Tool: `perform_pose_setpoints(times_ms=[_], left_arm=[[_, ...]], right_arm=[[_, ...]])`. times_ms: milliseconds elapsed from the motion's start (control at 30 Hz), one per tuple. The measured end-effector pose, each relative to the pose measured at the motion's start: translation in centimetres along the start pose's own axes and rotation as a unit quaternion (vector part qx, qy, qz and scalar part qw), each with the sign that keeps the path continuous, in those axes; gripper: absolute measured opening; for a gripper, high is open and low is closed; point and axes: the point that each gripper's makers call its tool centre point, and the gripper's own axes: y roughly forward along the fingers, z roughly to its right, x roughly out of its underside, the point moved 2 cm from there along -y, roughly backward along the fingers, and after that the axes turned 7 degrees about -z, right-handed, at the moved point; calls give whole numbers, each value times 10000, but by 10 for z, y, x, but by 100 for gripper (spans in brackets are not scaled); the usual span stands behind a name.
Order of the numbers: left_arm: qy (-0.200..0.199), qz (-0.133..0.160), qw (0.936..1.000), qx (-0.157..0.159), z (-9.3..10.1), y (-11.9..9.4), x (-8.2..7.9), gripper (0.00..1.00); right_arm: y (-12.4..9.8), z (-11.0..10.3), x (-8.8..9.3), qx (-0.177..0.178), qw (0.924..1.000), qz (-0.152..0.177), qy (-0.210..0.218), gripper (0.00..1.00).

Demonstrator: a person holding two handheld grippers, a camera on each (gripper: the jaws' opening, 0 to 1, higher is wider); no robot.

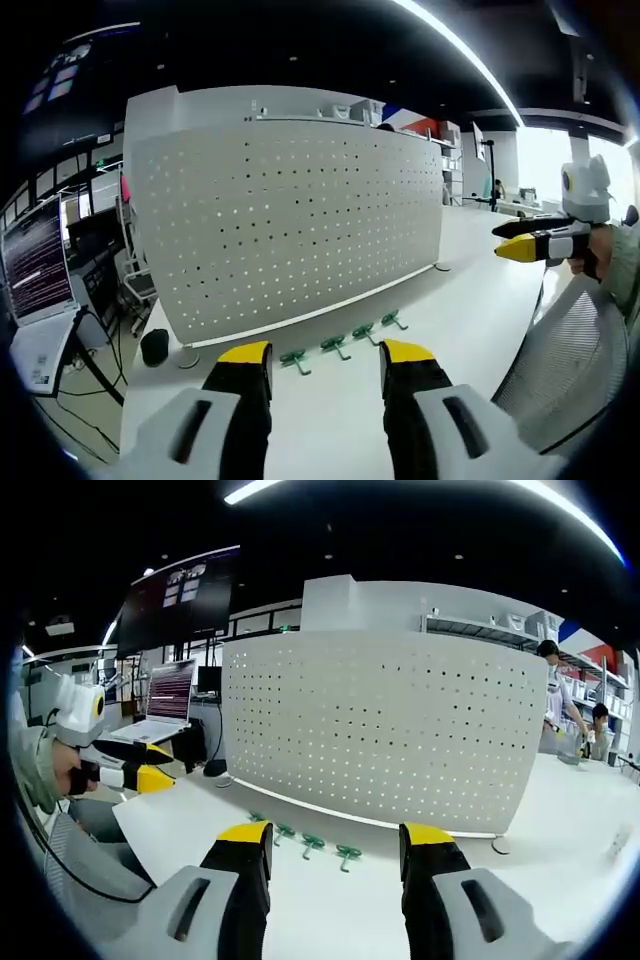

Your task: Insert the hook assembly into the mounting plate slot until the hook locks in place.

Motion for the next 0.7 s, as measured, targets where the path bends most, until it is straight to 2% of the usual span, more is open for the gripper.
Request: perform_pose_setpoints(times_ms=[700], left_arm=[[-6,-37,10000,2,2,4,1,44]], right_arm=[[2,4,0,10,10000,16,59,49]])
